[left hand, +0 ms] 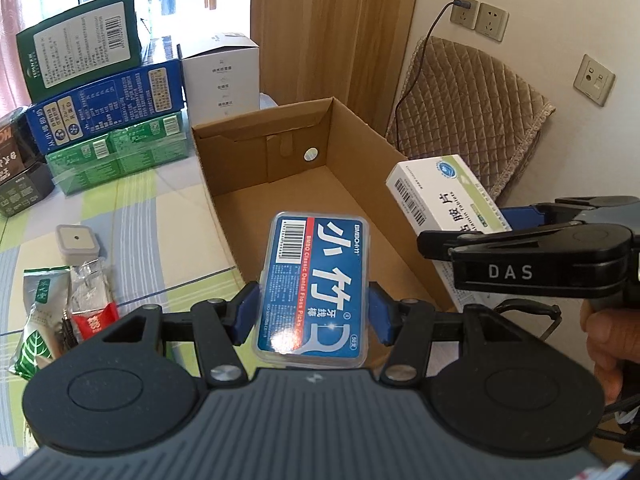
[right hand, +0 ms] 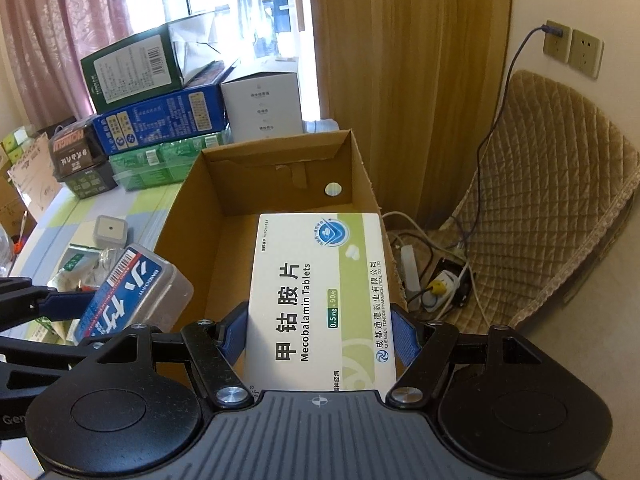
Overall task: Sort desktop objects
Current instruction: 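Carry both boxes over the cardboard box and open the left tool to drop the blue box, then lower the white Mecobalamin box into the cardboard box and open the right tool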
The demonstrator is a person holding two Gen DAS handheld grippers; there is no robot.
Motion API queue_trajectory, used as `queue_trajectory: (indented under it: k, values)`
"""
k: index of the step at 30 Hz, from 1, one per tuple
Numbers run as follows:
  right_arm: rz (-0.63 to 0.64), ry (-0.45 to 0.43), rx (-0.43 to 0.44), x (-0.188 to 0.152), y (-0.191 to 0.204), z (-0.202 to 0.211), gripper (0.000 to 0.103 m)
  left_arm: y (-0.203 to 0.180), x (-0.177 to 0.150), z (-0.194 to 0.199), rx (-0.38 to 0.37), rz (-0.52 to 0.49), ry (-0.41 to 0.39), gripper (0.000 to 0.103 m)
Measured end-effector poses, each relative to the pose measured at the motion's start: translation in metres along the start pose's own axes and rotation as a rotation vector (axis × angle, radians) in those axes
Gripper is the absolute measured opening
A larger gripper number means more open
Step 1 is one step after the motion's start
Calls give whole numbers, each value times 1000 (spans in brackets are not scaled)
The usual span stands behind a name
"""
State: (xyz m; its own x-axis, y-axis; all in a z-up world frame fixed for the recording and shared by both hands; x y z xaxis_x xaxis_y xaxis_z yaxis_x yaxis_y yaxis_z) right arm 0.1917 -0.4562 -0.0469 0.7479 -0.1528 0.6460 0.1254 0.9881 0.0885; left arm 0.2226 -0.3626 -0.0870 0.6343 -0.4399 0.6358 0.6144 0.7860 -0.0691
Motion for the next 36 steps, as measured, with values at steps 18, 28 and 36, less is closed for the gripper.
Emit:
queue_trajectory:
  k: [18, 28, 36]
  values:
    - [-23, 19, -6, -1, -6, -15, 68, 8, 7, -6, 1, -4, -13, 52]
    - [5, 3, 12, 10, 11, -20, 68, 25, -2, 6, 19, 30, -25, 52]
    - [27, 22, -3, 18, 14, -41, 68, 37, -8, 16, 29, 46, -36, 54]
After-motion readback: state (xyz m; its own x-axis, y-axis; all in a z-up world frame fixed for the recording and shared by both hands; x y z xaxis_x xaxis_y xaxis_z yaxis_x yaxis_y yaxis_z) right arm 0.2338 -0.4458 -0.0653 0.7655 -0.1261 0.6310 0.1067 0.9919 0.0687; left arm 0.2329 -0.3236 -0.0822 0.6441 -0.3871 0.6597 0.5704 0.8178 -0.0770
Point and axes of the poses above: each gripper's, at about its wrist camera, not at the fingertips, and z roughly against the way its jaws point, y to its left, x to its top, the point moved 10 cm from there along -z, roughly the way its jaws point, and after that the axes turned 3 degrees about y, right-handed, at the moved point
